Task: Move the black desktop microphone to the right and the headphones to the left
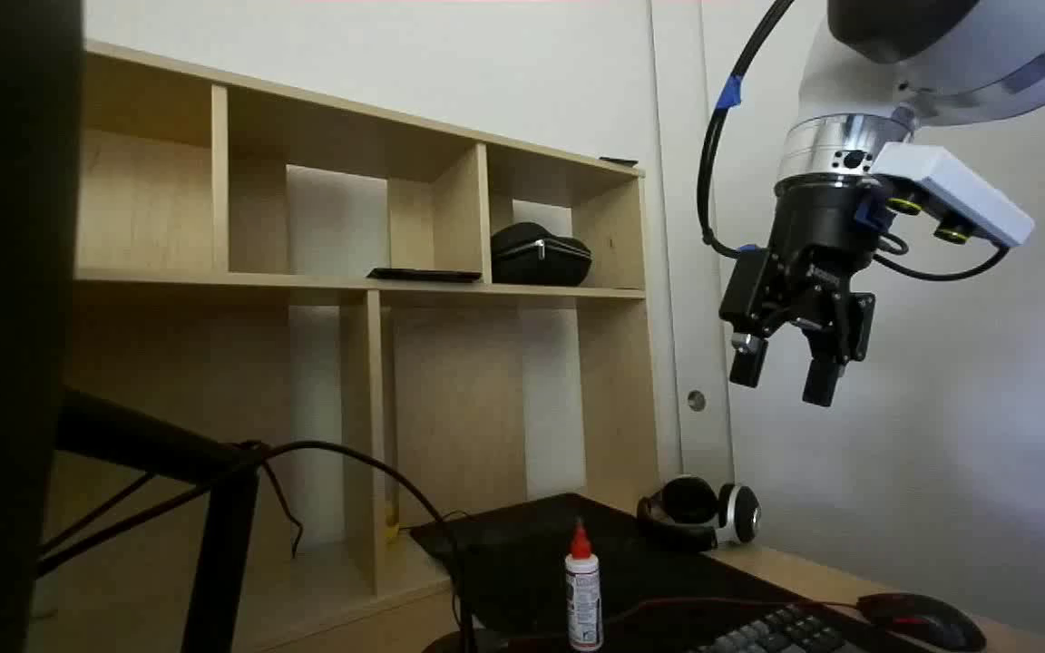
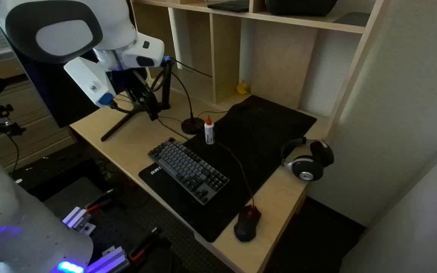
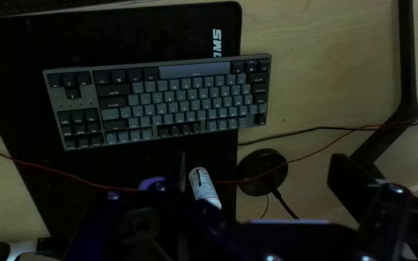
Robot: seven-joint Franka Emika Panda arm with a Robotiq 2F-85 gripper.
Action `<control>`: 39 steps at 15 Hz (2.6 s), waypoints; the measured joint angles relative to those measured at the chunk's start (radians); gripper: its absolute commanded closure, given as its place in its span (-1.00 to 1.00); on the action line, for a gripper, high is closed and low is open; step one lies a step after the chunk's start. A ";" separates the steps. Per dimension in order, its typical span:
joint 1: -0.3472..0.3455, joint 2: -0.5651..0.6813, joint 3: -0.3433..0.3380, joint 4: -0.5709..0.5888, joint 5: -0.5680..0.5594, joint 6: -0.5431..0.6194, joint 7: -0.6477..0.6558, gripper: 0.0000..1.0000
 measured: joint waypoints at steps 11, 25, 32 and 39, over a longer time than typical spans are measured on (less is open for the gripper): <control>-0.002 0.004 0.005 -0.008 0.035 -0.013 0.074 -1.00; -0.032 -0.005 0.093 0.024 0.246 0.012 0.400 -1.00; 0.019 -0.026 0.320 0.246 0.418 -0.087 0.854 -1.00; -0.040 0.155 0.413 0.259 0.392 0.039 1.053 -1.00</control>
